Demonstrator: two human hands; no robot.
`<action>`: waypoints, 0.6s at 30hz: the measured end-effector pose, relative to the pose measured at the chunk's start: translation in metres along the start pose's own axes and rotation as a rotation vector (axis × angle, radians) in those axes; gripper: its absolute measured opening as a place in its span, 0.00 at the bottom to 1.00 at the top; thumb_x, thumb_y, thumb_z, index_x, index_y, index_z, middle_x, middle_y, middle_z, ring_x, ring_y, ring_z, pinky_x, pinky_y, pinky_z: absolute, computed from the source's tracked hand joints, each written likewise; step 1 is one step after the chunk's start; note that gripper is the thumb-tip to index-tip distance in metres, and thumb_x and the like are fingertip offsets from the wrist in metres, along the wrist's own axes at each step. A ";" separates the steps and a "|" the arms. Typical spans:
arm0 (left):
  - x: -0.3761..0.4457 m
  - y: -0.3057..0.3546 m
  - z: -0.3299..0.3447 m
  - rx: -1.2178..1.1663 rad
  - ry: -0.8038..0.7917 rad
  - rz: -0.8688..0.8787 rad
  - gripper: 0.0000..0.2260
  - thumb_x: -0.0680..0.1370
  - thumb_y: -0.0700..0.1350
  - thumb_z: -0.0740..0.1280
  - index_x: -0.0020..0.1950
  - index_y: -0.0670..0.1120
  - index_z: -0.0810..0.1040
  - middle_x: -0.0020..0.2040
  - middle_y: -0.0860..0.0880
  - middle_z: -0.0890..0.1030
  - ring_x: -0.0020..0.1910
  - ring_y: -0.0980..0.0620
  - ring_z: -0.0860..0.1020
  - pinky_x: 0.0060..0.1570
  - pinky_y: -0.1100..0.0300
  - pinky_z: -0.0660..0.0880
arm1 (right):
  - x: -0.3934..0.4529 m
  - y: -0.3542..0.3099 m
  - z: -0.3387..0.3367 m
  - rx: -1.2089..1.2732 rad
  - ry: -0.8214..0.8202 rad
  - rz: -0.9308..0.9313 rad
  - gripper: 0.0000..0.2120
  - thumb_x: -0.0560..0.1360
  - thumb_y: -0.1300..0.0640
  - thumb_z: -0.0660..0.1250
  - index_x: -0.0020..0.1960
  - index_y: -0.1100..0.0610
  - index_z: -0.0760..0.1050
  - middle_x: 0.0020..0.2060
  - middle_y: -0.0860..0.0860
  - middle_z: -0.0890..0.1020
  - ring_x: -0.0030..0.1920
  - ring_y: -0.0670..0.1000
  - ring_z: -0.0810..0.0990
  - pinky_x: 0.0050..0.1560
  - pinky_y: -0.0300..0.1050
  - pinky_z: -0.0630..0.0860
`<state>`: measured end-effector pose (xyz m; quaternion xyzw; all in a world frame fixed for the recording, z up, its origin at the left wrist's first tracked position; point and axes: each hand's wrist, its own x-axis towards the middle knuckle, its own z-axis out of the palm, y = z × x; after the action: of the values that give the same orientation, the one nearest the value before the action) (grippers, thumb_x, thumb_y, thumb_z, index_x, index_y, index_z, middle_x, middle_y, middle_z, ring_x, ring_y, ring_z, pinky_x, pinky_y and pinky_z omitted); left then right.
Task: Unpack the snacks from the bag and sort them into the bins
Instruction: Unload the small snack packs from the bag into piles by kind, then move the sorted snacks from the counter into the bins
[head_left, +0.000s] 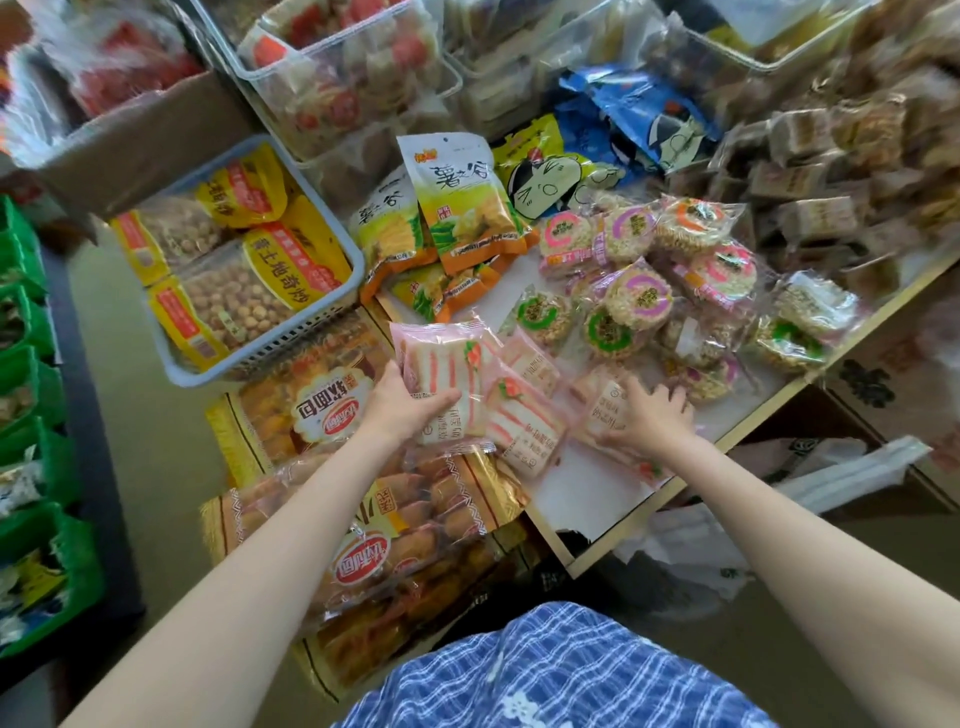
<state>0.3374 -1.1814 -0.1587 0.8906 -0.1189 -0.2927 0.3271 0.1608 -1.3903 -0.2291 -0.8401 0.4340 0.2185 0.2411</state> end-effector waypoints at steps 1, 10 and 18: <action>0.001 -0.003 0.000 -0.004 0.000 -0.004 0.31 0.69 0.52 0.75 0.66 0.43 0.67 0.61 0.45 0.76 0.59 0.47 0.76 0.61 0.50 0.73 | -0.002 -0.002 0.002 -0.047 0.048 -0.009 0.43 0.67 0.42 0.73 0.73 0.52 0.53 0.66 0.65 0.63 0.69 0.66 0.60 0.70 0.63 0.56; 0.011 -0.006 0.000 0.044 -0.015 -0.043 0.34 0.69 0.56 0.74 0.68 0.42 0.66 0.62 0.44 0.76 0.60 0.44 0.75 0.61 0.48 0.73 | 0.000 -0.002 -0.025 0.000 -0.005 -0.104 0.44 0.62 0.47 0.78 0.68 0.58 0.59 0.63 0.60 0.64 0.57 0.63 0.73 0.57 0.56 0.73; 0.016 0.001 0.002 0.002 -0.037 -0.014 0.32 0.67 0.57 0.75 0.65 0.45 0.68 0.62 0.44 0.76 0.60 0.45 0.75 0.61 0.46 0.72 | -0.023 -0.014 -0.083 0.015 -0.257 -0.386 0.25 0.64 0.54 0.78 0.53 0.56 0.68 0.49 0.50 0.78 0.50 0.51 0.77 0.49 0.46 0.74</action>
<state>0.3484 -1.1897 -0.1664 0.8862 -0.1189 -0.3113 0.3220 0.1730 -1.4184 -0.1469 -0.8711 0.2326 0.2700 0.3380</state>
